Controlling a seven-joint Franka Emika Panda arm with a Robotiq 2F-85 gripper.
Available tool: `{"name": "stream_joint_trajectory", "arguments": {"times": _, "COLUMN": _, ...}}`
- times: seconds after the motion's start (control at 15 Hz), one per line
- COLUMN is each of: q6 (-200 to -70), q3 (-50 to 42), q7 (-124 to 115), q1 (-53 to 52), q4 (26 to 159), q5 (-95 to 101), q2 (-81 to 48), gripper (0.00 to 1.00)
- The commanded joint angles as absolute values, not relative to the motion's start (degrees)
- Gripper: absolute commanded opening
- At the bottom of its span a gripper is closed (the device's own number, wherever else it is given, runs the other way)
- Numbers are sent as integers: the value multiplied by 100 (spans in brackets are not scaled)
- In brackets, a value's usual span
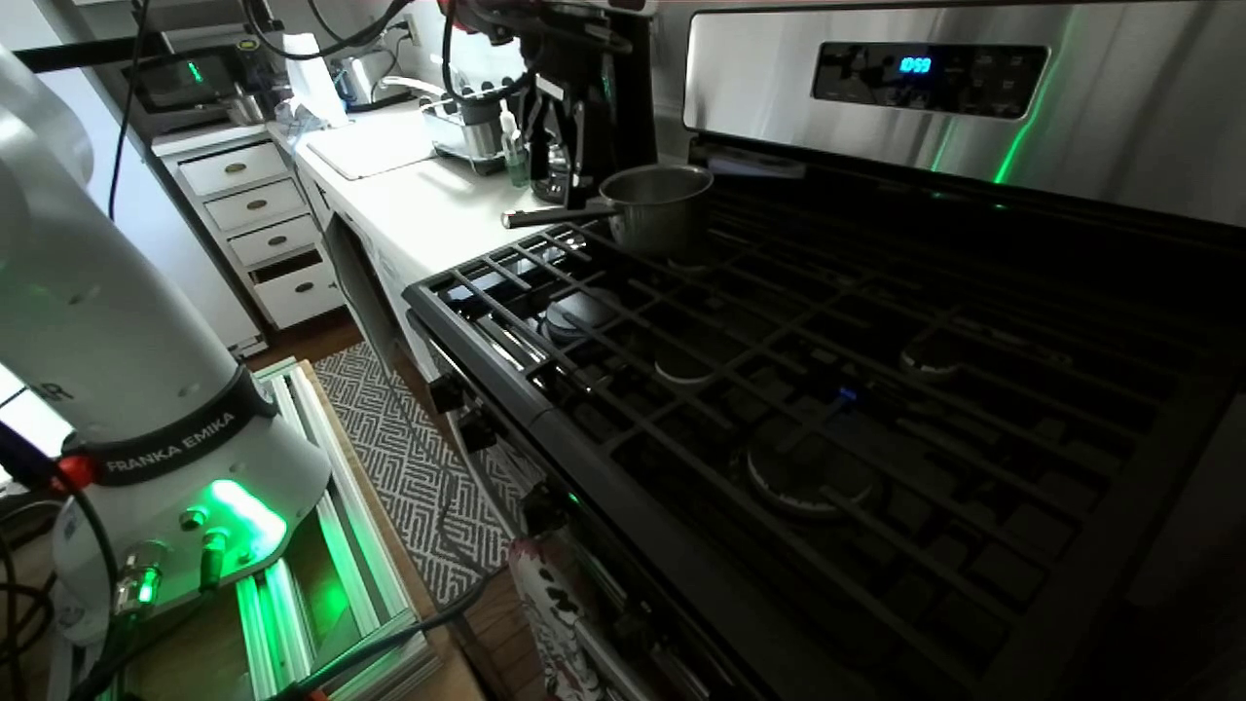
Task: Move the pot to the center of the stove
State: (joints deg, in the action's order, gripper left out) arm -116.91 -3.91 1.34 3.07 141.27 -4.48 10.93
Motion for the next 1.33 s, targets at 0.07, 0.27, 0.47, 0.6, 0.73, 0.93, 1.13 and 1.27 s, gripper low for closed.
{"name": "stream_joint_trajectory", "arguments": {"times": 0.07, "q6": -11684, "q3": -399, "q7": 138, "q1": 328, "q4": 14121, "q5": -448, "q2": 1092, "gripper": 100}}
{"name": "stream_joint_trajectory", "arguments": {"times": 0.27, "q6": -11677, "q3": -283, "q7": 24, "q1": 238, "q4": 14061, "q5": -446, "q2": 896, "gripper": 100}}
{"name": "stream_joint_trajectory", "arguments": {"times": 0.47, "q6": -11694, "q3": -177, "q7": -1, "q1": 147, "q4": 13987, "q5": -514, "q2": 684, "gripper": 100}}
{"name": "stream_joint_trajectory", "arguments": {"times": 0.6, "q6": -11697, "q3": -114, "q7": -59, "q1": 95, "q4": 13928, "q5": -525, "q2": 530, "gripper": 100}}
{"name": "stream_joint_trajectory", "arguments": {"times": 0.73, "q6": -11694, "q3": -71, "q7": -97, "q1": 52, "q4": 13854, "q5": -590, "q2": 388, "gripper": 100}}
{"name": "stream_joint_trajectory", "arguments": {"times": 0.93, "q6": -11670, "q3": -13, "q7": -259, "q1": 13, "q4": 13713, "q5": -674, "q2": 162, "gripper": 100}}
{"name": "stream_joint_trajectory", "arguments": {"times": 1.13, "q6": -11711, "q3": 21, "q7": -406, "q1": -4, "q4": 13560, "q5": -808, "q2": -50, "gripper": 100}}
{"name": "stream_joint_trajectory", "arguments": {"times": 1.27, "q6": -11788, "q3": 24, "q7": -418, "q1": 5, "q4": 13402, "q5": -899, "q2": -232, "gripper": 100}}
